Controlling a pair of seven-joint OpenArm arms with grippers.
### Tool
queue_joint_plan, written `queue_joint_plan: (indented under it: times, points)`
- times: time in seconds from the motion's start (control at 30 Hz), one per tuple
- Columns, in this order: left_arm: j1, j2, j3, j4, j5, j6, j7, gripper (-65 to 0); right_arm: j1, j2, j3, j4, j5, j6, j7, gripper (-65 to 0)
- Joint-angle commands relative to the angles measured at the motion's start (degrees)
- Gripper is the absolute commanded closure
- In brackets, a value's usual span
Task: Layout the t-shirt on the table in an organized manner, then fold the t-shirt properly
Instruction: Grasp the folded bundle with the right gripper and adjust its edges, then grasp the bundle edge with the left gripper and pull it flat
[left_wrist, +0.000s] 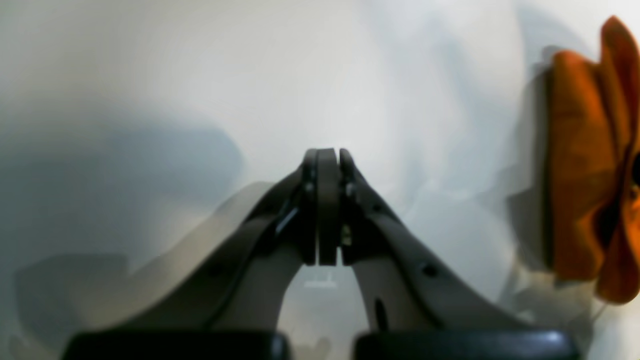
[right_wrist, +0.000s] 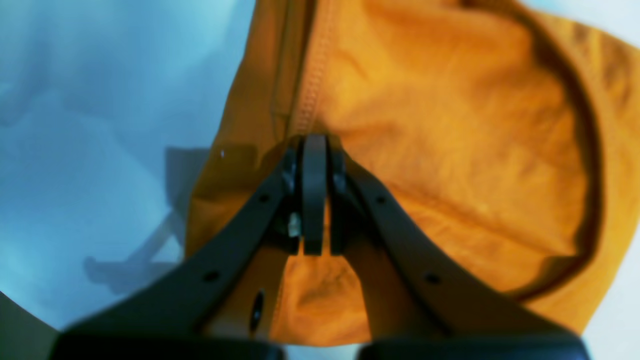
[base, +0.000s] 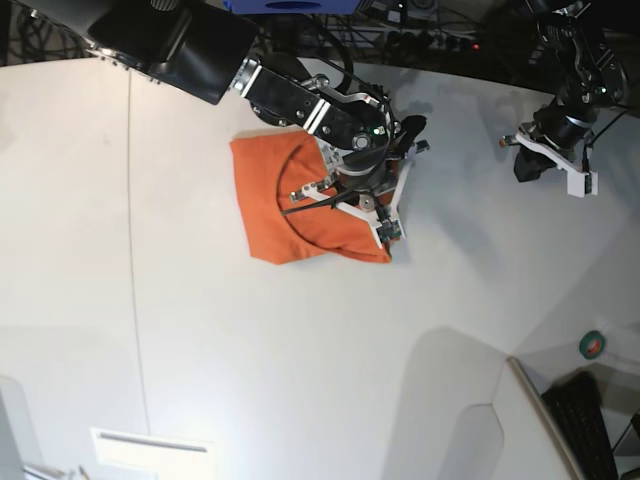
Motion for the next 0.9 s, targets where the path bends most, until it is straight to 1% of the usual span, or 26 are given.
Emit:
queue_joint_plan:
  times: [0.0,0.03,0.17,0.2,0.23,0.3,0.33,0.37,0.4,0.43,0.5,0.53,0.57,0.63,0.67,0.73,0.87]
  points:
    - [-0.33,-0.87,-0.26,1.51,-0.94,-0.26,-1.08,0.0,0.87,-0.83,0.15,4.17,-0.89,0.25,1.24,0.0]
    - [-0.33,-0.70,-0.17,1.86,-0.94,-0.26,-1.08,0.0,0.60,0.13,0.15,6.46,-0.89,0.25,1.24,0.0]
    - [0.02,2.29,0.27,7.40,-1.03,-0.35,-0.90,0.0,-1.42,5.67,0.68,18.33,-0.89,0.16,1.41,0.0]
    - [0.11,2.99,1.67,9.25,-1.03,-0.44,0.33,0.0,-1.50,7.17,1.47,20.52,-0.89,0.07,1.32,0.0]
    - [0.11,3.35,3.08,11.01,-1.03,-0.44,2.35,-1.5,-1.77,8.40,3.05,21.93,-0.89,-0.55,1.24,0.0]
    - [-0.07,4.31,5.81,14.61,-1.12,-0.53,6.92,-14.2,-3.18,10.33,7.01,23.51,-0.63,-2.74,1.24,0.0]
    - [-0.33,5.46,6.33,15.75,-2.00,-0.53,8.94,-21.4,-3.88,11.56,9.29,23.86,-0.63,-3.05,1.24,0.0]
    - [-0.42,6.07,6.33,16.28,-3.49,-0.53,10.09,-27.0,-4.49,12.44,11.23,24.04,-0.63,-3.05,1.24,0.0]
    - [-0.42,6.16,6.42,16.46,-5.78,-0.53,11.05,-34.6,-5.37,13.23,13.33,24.57,-0.63,-3.05,1.24,0.0]
    - [-0.42,6.16,6.77,16.19,-8.15,-0.53,11.76,-40.8,-6.16,13.76,14.92,25.01,-0.63,-3.05,1.24,0.0]
    - [-0.25,5.90,6.95,14.61,-13.60,-0.53,13.08,-56.3,-7.92,15.60,17.73,26.41,-0.63,-3.05,1.24,0.0]
    - [-0.25,5.90,7.04,13.47,-15.71,-0.53,13.78,-62.0,-8.54,16.57,18.52,27.03,-0.63,-3.05,1.24,0.0]
    - [-0.42,5.90,7.04,12.50,-17.03,-0.53,13.95,-65.0,-8.98,17.36,19.23,27.56,-0.63,-3.05,1.24,0.0]
    - [-0.60,5.90,8.00,10.13,-17.21,-0.53,13.95,-65.0,-9.86,18.77,20.28,28.44,-0.63,-3.05,1.24,0.0]
    - [-0.77,5.90,9.76,8.90,-17.21,-0.53,13.95,-65.0,-10.30,19.30,20.81,28.79,-0.63,-3.05,1.24,0.0]
    - [-1.56,5.90,13.02,7.14,-17.21,-0.53,13.69,-65.0,-10.82,20.00,21.95,29.05,-0.63,-3.05,1.24,0.0]
    - [-2.79,6.25,15.65,2.74,-17.56,-0.26,12.72,-65.0,-11.35,21.14,22.92,29.32,-0.63,-3.05,1.24,0.0]
